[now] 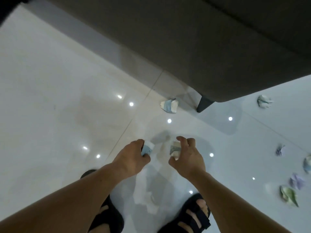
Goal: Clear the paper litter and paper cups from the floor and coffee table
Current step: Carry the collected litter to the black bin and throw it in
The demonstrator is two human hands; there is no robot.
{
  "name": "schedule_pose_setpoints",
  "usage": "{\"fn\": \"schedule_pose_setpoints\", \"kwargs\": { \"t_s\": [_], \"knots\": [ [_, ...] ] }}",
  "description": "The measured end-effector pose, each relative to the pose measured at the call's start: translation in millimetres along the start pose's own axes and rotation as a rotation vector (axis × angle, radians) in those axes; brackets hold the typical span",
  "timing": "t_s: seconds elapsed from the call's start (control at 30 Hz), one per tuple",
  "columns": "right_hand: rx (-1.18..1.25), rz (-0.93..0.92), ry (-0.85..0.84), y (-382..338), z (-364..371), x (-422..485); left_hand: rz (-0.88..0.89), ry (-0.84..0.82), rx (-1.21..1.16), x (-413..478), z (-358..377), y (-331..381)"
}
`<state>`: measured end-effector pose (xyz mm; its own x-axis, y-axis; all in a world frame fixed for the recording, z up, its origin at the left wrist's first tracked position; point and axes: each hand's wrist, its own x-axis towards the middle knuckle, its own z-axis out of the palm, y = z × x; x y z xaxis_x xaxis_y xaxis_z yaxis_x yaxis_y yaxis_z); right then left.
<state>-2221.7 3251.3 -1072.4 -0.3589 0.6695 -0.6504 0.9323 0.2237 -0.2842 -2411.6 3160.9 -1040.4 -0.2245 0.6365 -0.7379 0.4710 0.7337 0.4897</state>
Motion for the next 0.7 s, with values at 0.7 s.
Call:
{"fn": "schedule_pose_setpoints", "kwargs": {
  "t_s": [0.7],
  "knots": [
    [-0.305,-0.543,0.053,-338.5,-359.1,-342.6,-0.050,0.444,-0.201,-439.7,-325.8,133.7]
  ]
}}
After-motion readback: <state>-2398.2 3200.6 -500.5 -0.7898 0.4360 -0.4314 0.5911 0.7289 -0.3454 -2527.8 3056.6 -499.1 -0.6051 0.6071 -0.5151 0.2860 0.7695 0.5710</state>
